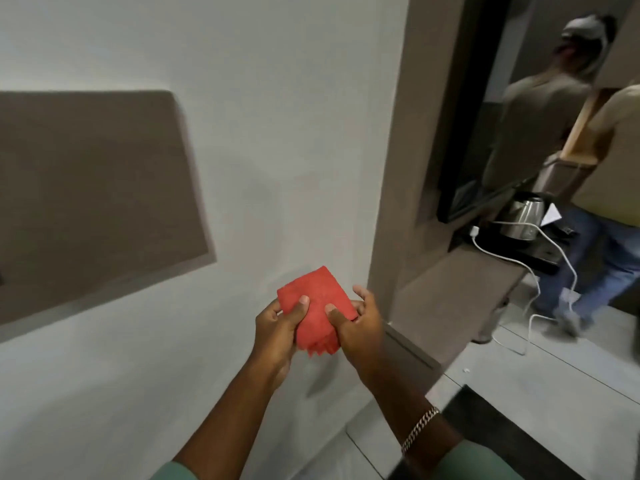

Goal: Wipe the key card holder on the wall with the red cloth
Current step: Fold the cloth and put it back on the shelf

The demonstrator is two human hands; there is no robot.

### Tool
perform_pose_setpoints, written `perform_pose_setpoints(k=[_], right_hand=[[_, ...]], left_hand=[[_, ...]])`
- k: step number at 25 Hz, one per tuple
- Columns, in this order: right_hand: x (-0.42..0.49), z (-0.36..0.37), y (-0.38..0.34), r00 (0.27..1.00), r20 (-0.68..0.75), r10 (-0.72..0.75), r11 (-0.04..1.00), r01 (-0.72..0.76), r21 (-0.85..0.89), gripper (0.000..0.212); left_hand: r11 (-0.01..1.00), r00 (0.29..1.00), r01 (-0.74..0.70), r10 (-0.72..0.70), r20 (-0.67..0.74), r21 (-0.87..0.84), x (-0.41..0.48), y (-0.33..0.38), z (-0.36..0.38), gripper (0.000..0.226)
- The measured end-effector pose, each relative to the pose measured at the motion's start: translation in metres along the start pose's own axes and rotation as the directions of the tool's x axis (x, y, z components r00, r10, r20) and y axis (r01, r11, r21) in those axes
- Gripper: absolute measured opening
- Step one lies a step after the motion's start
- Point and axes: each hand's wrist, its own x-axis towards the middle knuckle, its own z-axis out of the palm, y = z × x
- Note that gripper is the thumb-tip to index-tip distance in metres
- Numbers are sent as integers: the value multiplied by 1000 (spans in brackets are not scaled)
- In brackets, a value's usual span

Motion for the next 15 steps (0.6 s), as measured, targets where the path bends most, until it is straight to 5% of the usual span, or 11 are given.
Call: perform_pose_setpoints(k=[3,10,15], right_hand=[[47,-62,46,992,-117,47,988,-64,-142,44],[152,-179,147,952,-275,132,920,-221,-324,24],[202,-204,186,915,-332,227,834,-359,-419,28]], left_hand=[[989,991,133,-132,-18,70,40,-69,61,32],[931,928,362,-365,73,53,103,-201,152,80],[922,910,365,-383,159,132,123,-233,163,70]])
